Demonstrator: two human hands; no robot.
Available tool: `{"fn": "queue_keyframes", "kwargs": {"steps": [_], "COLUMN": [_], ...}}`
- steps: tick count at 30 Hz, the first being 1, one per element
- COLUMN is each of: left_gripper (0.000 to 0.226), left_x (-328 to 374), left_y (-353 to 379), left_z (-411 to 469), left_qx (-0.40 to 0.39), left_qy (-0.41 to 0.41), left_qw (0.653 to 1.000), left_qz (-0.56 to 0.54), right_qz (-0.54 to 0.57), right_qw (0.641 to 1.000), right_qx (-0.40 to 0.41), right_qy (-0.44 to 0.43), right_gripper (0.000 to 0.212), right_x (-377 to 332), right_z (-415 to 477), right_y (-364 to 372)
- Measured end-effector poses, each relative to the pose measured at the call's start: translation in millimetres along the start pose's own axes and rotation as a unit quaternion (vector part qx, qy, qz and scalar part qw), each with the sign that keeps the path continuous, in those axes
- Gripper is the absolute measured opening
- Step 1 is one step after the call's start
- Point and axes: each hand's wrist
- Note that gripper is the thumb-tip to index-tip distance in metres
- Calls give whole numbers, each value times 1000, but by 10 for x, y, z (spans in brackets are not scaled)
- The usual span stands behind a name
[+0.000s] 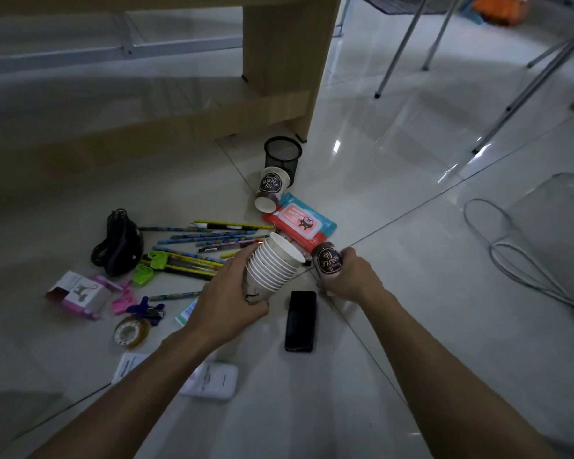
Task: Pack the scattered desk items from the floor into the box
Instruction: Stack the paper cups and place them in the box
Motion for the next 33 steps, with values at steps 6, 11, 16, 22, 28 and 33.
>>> {"fn": "queue_keyframes", "kwargs": {"steps": [6,11,16,22,28,33], "left_gripper": [93,94,94,82,87,88], "left_x": [-47,-10,13,7,-97,-197], "left_y": [-57,-200,-252,-358,-456,-446], "left_z": [39,105,106,247,573,782], "left_qx": [20,49,55,87,101,103], "left_qy": [-10,-7,-8,-32,-77,-101], "left_qw": [1000,997,995,995,992,989], "left_qz": [1,51,84,19,20,-31], "right_qz": [292,126,42,276,220,204], "right_qw": [948,944,918,904,960,976], "right_qx": [85,98,-8,47,130,74], "right_qy": [-94,-289,-393,-324,-119,-13], "right_gripper": [66,71,89,64,60,85], "right_x": [-103,-451,-764,-995,-1225,-1545], "right_z": [-24,-97,-247,-144,625,1118], "right_y": [-88,-492,-440,-253,-271,-44]}}
Point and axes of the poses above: each hand's wrist, its own z-axis towards the middle knuckle, its own y-axis out of the palm, x = y × z, and after that the axes turned 6 degrees about -z, right-handed
